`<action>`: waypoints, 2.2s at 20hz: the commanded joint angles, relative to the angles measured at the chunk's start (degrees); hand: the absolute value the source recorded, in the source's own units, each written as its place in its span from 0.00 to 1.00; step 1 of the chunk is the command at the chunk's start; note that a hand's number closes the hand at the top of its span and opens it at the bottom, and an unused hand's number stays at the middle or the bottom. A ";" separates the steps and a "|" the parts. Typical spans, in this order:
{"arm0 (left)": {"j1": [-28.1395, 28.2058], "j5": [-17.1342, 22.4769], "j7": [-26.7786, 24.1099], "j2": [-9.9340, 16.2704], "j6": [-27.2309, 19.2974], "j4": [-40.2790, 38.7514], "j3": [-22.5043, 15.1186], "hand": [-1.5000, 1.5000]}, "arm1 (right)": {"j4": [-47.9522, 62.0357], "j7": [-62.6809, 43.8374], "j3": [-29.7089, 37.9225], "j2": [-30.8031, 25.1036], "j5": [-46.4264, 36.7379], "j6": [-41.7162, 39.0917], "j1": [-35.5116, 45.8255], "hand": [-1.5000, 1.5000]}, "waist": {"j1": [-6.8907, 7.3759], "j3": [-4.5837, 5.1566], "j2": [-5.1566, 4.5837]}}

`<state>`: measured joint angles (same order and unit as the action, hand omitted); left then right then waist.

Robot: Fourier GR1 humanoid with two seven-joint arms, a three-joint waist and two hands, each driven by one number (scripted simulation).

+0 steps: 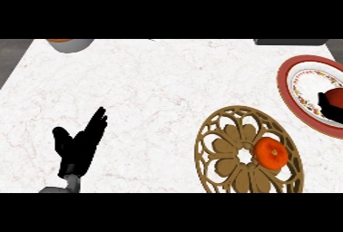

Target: Pick the bell pepper from the placemat and place it in the plate

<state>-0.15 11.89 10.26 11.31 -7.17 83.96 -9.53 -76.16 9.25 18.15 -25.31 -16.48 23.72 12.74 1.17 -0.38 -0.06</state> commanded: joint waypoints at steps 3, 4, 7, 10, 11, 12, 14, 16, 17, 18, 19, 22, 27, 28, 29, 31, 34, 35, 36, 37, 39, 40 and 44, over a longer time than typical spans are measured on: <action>-2.64 -0.25 1.50 -1.78 -0.06 -3.62 -0.26 0.50 | 25.86 14.62 6.98 -5.38 4.10 -1.44 12.15 1.00 | 0.68 0.17 -0.76; 0.64 -0.11 1.98 -0.68 0.74 -0.76 -0.58 0.50 | 29.84 17.00 6.87 -5.19 3.82 -1.30 13.63 1.00 | 0.77 0.20 -0.52; 0.65 -2.05 -0.98 -2.07 0.33 -3.96 -1.63 0.50 | 38.46 21.92 8.79 -8.30 4.02 -1.98 18.25 1.00 | 0.84 0.21 -0.70; -1.72 -0.56 2.06 -0.87 1.62 -3.32 -0.62 0.50 | 45.03 10.00 5.76 -12.23 -0.46 -3.93 21.86 1.00 | 2.09 0.23 -1.23; -0.10 -0.66 1.18 -1.17 1.73 -2.87 -1.10 0.50 | 47.30 10.73 5.52 -13.53 -0.93 -5.69 21.18 1.00 | 2.24 0.20 -1.25; -2.42 -1.16 1.14 -1.88 1.13 -3.62 -1.20 0.50 | 48.45 9.97 2.11 -13.77 -5.36 -3.62 21.16 0.00 | 2.88 0.21 -1.78; -2.63 -1.15 1.99 -1.90 1.39 -2.41 -1.74 0.50 | 52.20 8.69 0.34 -15.42 -6.35 -9.35 23.42 0.00 | 3.33 0.14 -1.70; -1.75 -1.02 2.23 -1.10 1.93 -2.06 -1.43 0.50 | 55.68 12.64 1.00 -14.48 -5.66 -10.99 24.11 0.00 | 3.21 0.01 -1.60; -3.83 -1.77 0.96 -1.82 1.04 -3.68 -0.96 0.50 | 56.66 11.82 0.41 -13.40 -5.92 -12.05 26.71 0.00 | 3.42 0.02 -1.84; -2.50 -1.25 2.75 -2.10 1.20 -1.40 -1.86 0.50 | 57.92 13.94 1.79 -11.93 -4.87 -10.50 27.11 0.00 | 3.52 -0.05 -1.65; -1.69 -1.47 2.45 -1.01 0.85 -1.13 -0.83 0.50 | 58.54 17.66 2.78 -12.93 -3.78 -12.78 25.37 0.00 | 3.37 -0.12 -1.69; -3.32 -1.59 2.62 -2.65 0.36 -2.73 -1.31 0.50 | 59.57 21.31 5.48 -13.37 -0.84 -16.52 27.70 0.00 | 2.92 -0.15 -1.86; -2.31 -1.09 2.95 -1.37 0.77 -2.25 0.01 0.50 | 60.60 27.95 13.26 -13.45 6.91 -19.19 28.34 0.00 | 1.83 -0.09 -1.43; -0.92 -1.16 2.11 -1.00 1.88 -1.13 -0.83 0.50 | 61.13 28.17 14.39 -13.35 7.81 -18.63 29.09 0.00 | 2.74 -0.16 -1.65; -2.29 -1.58 2.98 -2.20 0.41 -0.99 -1.00 0.50 | 61.86 26.98 14.95 -17.41 8.40 -23.29 29.49 0.00 | 1.84 -0.08 -1.41; -1.21 -1.73 2.33 -2.67 0.55 -1.73 -1.36 0.50 | 63.79 27.34 16.41 -15.38 9.48 -20.83 29.53 0.00 | 2.25 -0.05 -1.52; -0.65 -0.05 1.43 -0.86 2.43 -2.02 0.94 0.50 | 65.57 28.58 18.13 -21.02 11.50 -31.68 24.97 0.00 | 0.98 -0.03 -1.25; 0.67 -0.93 0.38 -0.68 2.74 -2.37 0.22 0.50 | 65.96 29.58 17.94 -19.80 11.52 -33.15 24.92 0.00 | 1.31 -0.03 -1.23; -1.09 -0.79 4.02 -0.97 1.64 -0.59 -0.03 0.50 | 66.47 30.12 18.38 -21.08 12.01 -36.13 23.42 0.00 | 0.97 -0.10 -1.17; -2.63 -1.94 2.28 -2.93 -0.43 -3.08 0.15 0.50 | 66.46 27.90 17.88 -22.77 11.77 -39.26 25.20 0.00 | 0.70 0.00 -1.15; -0.10 -1.55 0.66 -1.54 1.30 -3.32 0.74 0.50 | 66.68 31.47 17.59 -22.92 11.74 -43.79 21.25 0.00 | 0.39 0.05 -0.89; -0.47 -2.34 2.32 -2.76 -0.18 -1.06 -0.71 0.50 | 66.94 32.82 17.29 -23.03 11.32 -45.12 20.24 0.00 | 0.88 -0.11 -1.10; 1.31 -2.28 1.65 -2.08 0.64 -0.73 -0.36 0.50 | 66.61 36.36 15.92 -25.83 10.03 -51.10 15.94 0.00 | 0.60 -0.04 -0.82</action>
<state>-0.64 10.04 9.59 9.41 -6.06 83.49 -9.07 -9.80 41.85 34.87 -49.30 -5.72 -21.65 32.48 1.87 -0.67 -0.69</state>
